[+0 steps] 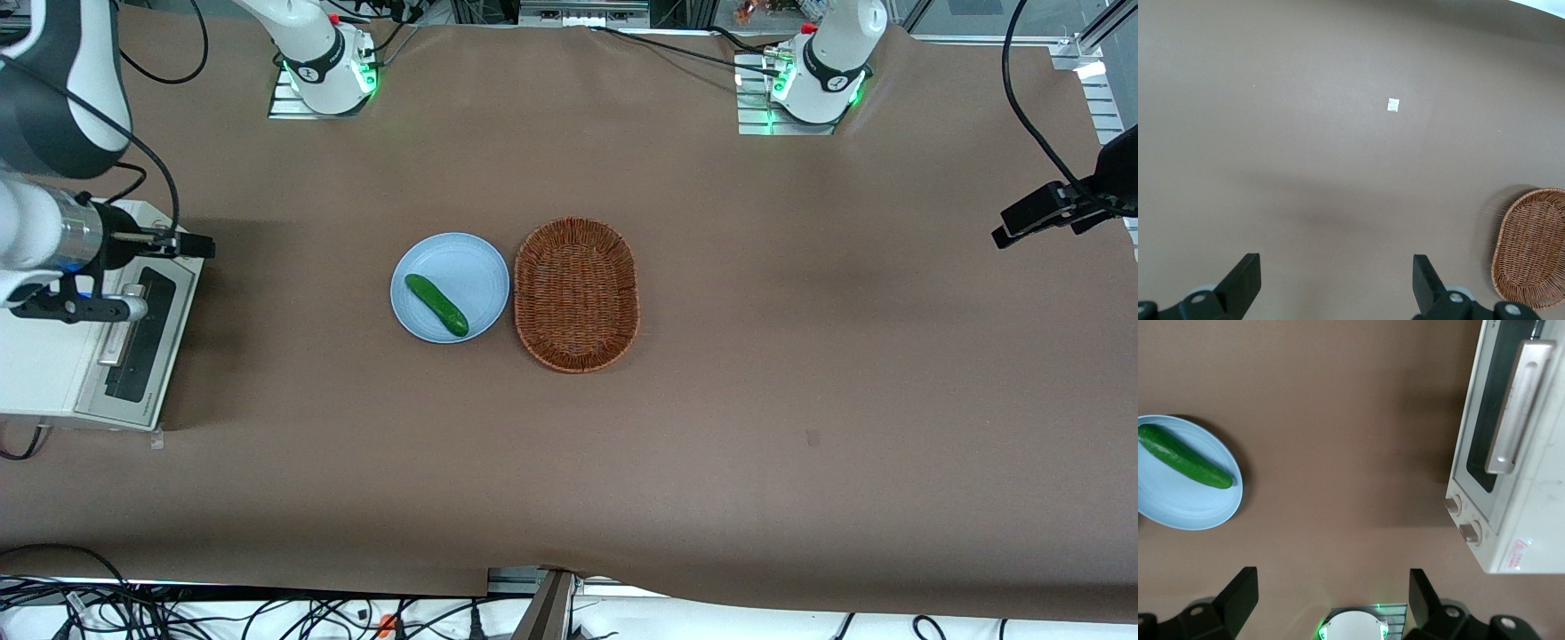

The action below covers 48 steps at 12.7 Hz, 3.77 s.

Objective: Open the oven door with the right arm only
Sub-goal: 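Move the right gripper down to the toaster oven's silver door handle, then close the right gripper on the silver door handle, then pull the handle outward and down, swinging the oven door open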

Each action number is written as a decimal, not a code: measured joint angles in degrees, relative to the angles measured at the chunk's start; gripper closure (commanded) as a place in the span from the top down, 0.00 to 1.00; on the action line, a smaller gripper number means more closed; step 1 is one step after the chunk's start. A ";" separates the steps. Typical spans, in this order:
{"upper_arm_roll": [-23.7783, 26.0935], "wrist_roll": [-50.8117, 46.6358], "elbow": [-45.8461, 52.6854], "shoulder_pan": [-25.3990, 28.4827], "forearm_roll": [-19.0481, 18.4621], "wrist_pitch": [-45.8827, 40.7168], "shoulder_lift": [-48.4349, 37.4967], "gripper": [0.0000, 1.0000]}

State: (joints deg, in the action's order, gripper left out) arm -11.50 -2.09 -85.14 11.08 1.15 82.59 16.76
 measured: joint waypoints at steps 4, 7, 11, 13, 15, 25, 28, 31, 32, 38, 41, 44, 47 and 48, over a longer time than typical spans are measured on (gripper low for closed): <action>-0.03 0.61 -8.06 -0.03 -1.81 9.79 1.10 0.82; -0.11 7.25 -14.87 -0.09 -6.16 17.85 1.29 0.45; -0.37 10.76 -16.96 -0.18 -13.88 19.42 1.30 0.00; -0.37 13.88 -16.99 -0.18 -19.67 20.29 1.30 0.00; -0.40 18.57 -17.35 -0.32 -25.18 21.76 1.34 0.00; -0.72 28.63 -18.32 -3.19 -34.88 29.86 3.38 0.00; -0.74 29.47 -18.39 -3.73 -35.19 31.35 3.76 0.00; -0.74 29.52 -18.43 -4.13 -35.21 32.18 4.40 0.00; -0.74 29.53 -18.42 -4.13 -35.23 32.20 4.42 0.00; -0.74 29.48 -18.43 -4.13 -35.08 32.44 4.51 0.00; -0.58 29.34 -18.37 -3.89 -33.17 32.69 4.51 0.00; -0.36 28.54 -18.31 -3.45 -31.62 33.14 4.64 0.00; 0.20 28.23 -18.34 -3.16 -28.81 34.00 4.98 0.00; 0.35 28.03 -18.35 -2.96 -27.84 34.24 5.14 0.00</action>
State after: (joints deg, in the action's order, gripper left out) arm -11.15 25.93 -103.48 8.13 -26.69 116.83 21.90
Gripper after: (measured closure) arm 0.991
